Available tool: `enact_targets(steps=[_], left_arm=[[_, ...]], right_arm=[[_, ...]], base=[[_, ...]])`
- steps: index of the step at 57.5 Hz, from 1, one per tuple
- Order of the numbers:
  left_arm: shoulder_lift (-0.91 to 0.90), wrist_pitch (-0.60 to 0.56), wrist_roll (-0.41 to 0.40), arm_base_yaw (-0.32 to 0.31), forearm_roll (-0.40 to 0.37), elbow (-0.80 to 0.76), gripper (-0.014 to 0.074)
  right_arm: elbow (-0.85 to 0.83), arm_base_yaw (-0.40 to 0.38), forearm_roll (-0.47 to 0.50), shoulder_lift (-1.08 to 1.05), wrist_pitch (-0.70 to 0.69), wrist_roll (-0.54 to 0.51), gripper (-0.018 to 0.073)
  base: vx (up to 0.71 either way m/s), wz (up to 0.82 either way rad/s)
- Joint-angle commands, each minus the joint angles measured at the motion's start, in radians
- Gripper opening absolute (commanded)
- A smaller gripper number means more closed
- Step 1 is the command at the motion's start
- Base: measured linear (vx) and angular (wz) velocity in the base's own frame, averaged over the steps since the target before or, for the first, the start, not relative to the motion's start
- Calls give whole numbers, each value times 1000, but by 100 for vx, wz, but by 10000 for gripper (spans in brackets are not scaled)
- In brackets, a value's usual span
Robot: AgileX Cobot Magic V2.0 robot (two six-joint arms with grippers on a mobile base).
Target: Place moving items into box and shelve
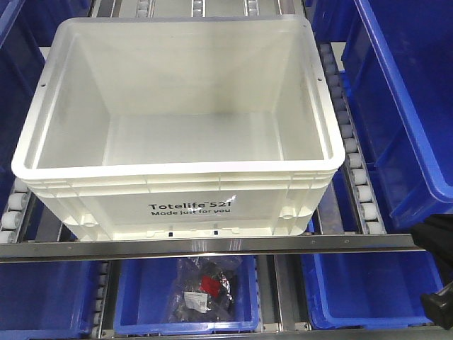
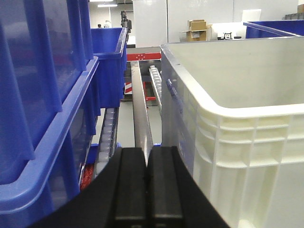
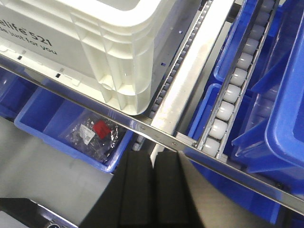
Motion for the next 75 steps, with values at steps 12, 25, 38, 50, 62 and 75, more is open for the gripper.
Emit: enact_targets(steps=[12,25,38,50,62,75], left_arm=[[-14,-88,-8,3,-10,25,-20],[-14,-88,-8,3,-10,25,-20],[-14,-88,-8,3,-10,25,-20],[-14,-88,-7,3,-10,25,-20],[-14,-88,-7,3,-10,25,-20],[-14,-88,-7,3,-10,25,-20]], right_arm=[[-28,-253,297,-117,-206,-403,-16],[-28,-542,342,-264,-295,-463,-16],[161,-711,348,-417,-511,-460,-16],[488,-777,405,-547,-777,-419,-16],[712,-781,416,-613,-997,-360,-16],[713,-781,412,-612,-1007,-360,-16]], base=[[0,0],[0,0],[0,0],[0,0],[0,0],[0,0]])
